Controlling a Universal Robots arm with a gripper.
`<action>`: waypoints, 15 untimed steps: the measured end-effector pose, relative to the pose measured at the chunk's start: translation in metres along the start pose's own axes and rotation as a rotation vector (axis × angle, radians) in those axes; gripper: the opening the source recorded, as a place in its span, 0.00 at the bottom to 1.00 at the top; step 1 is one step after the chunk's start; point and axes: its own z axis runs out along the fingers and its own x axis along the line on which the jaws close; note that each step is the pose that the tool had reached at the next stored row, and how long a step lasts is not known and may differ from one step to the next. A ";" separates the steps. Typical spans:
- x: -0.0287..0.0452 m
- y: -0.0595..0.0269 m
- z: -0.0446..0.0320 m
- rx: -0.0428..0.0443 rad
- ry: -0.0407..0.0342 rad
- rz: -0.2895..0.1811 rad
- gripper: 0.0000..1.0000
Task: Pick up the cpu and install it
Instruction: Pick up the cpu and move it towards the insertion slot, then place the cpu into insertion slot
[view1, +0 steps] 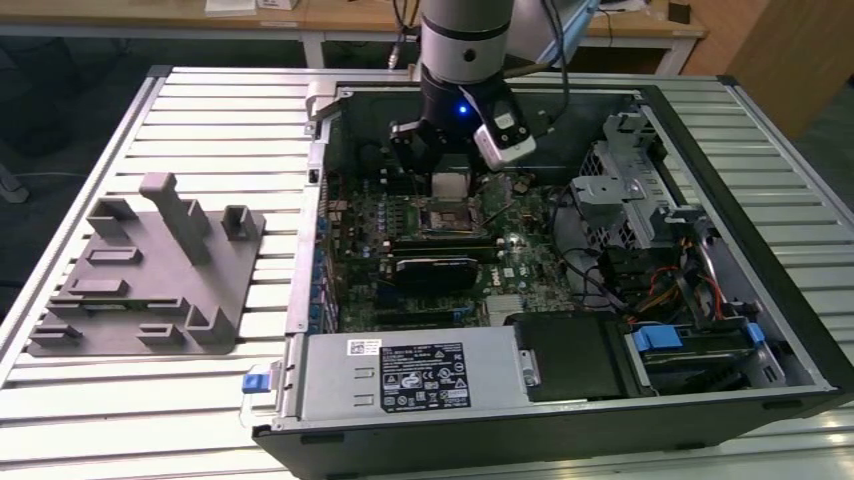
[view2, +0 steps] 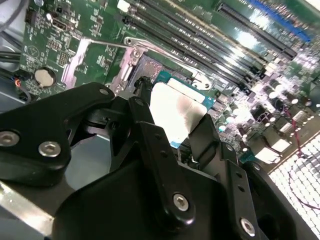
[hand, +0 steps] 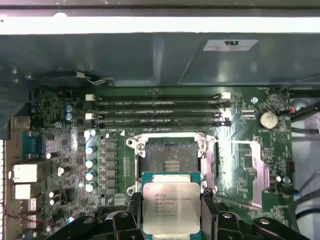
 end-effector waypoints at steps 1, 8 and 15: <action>0.0001 0.0016 0.0018 -0.0001 0.0000 -0.001 0.55; 0.0006 0.0063 0.0139 0.0004 0.0029 -0.005 0.55; 0.0006 0.0062 0.0156 0.0005 0.0036 -0.006 0.55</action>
